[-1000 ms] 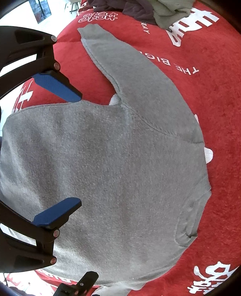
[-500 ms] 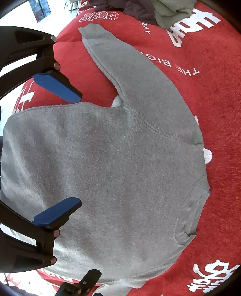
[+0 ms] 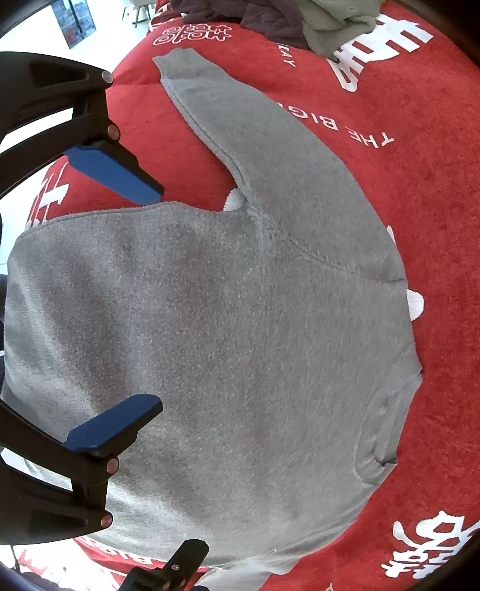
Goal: Fold small clothes
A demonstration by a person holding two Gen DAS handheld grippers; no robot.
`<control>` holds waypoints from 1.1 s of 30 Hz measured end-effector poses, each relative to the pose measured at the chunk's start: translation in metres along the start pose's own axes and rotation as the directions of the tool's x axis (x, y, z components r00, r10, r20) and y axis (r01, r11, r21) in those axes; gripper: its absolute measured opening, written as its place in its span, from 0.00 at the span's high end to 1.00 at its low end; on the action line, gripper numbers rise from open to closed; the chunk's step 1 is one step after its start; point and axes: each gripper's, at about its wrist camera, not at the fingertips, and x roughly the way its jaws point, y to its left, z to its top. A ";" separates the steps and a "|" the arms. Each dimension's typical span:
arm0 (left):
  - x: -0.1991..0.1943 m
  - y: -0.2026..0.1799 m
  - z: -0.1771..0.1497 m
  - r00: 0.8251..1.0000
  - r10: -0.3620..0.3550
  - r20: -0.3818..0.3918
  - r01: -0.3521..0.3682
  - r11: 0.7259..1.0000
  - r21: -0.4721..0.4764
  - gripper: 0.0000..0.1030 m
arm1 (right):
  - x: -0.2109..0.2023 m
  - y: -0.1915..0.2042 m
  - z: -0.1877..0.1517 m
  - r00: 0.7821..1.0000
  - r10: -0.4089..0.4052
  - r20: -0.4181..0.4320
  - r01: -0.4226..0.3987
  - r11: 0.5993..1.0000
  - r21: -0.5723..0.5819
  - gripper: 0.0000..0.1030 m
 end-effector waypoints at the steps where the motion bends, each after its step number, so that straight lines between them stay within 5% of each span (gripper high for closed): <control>1: 0.000 0.000 0.000 1.000 -0.002 0.000 0.002 1.000 0.000 0.00 | 0.000 0.000 0.000 1.000 0.001 0.001 -0.001 1.000 0.002 0.00; 12: 0.008 0.023 -0.010 0.983 -0.182 -0.005 0.181 0.980 -0.088 0.00 | 0.002 0.017 0.000 1.000 0.017 -0.002 -0.017 1.000 -0.016 0.00; 17: 0.016 0.063 -0.017 0.973 -0.228 0.030 0.230 0.955 -0.188 0.00 | 0.000 0.046 0.003 0.996 0.085 0.012 -0.084 0.995 -0.062 0.00; 21: 0.020 0.115 -0.025 0.955 -0.268 0.126 0.294 0.909 -0.295 0.00 | -0.005 0.079 0.004 0.986 0.165 0.023 -0.161 0.981 -0.111 0.00; 25: 0.028 0.194 -0.044 0.914 -0.292 0.281 0.393 0.807 -0.440 0.00 | -0.008 0.115 0.000 0.978 0.207 0.034 -0.196 0.958 -0.209 0.00; 30: 0.058 0.279 -0.083 0.860 -0.309 0.406 0.506 0.613 -0.607 0.00 | -0.010 0.156 -0.008 0.966 0.255 0.034 -0.234 0.927 -0.293 0.00; 33: 0.082 0.304 -0.104 0.807 -0.337 0.485 0.591 0.480 -0.649 0.00 | -0.007 0.172 -0.014 0.963 0.270 0.024 -0.248 0.913 -0.323 0.00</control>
